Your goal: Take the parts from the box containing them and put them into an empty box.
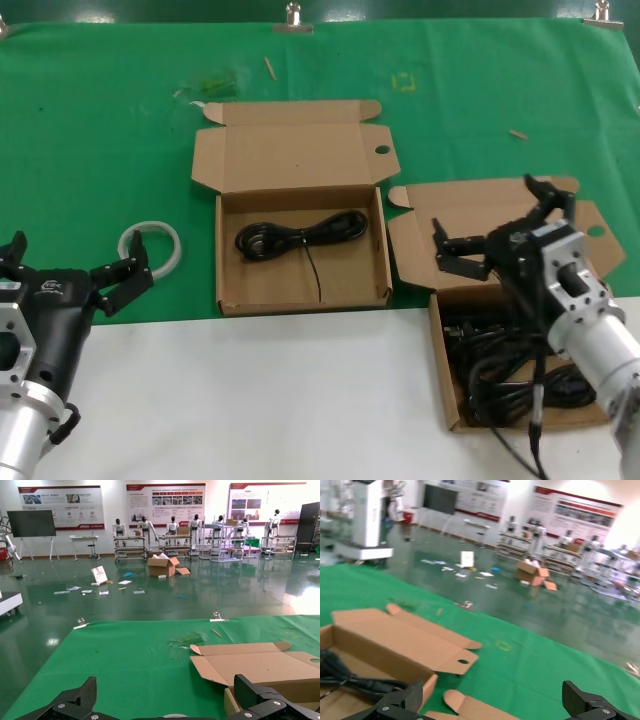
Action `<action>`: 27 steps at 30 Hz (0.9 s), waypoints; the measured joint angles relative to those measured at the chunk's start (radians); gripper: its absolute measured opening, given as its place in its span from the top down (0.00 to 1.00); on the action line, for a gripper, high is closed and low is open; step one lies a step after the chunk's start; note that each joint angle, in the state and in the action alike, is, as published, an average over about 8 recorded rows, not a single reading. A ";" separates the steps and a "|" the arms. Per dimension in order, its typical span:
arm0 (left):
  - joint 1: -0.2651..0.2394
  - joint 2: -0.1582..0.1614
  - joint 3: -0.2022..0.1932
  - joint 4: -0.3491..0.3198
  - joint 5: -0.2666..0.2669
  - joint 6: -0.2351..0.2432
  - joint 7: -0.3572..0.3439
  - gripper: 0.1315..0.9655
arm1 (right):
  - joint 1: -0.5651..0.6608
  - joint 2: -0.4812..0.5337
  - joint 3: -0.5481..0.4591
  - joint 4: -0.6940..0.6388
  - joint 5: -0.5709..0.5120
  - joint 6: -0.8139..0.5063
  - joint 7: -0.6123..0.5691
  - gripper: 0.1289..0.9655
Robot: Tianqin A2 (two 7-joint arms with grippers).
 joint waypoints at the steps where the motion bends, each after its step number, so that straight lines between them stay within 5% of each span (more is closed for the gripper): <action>1: 0.000 0.000 0.000 0.000 0.000 0.000 0.000 0.01 | -0.016 0.002 0.006 0.019 0.005 0.013 0.013 0.00; 14: 0.000 0.000 0.000 0.000 0.000 0.000 0.000 0.00 | -0.208 0.023 0.070 0.237 0.065 0.160 0.165 0.00; 27: 0.000 0.000 0.000 0.000 0.000 0.000 0.000 0.00 | -0.223 0.025 0.076 0.255 0.070 0.172 0.178 0.00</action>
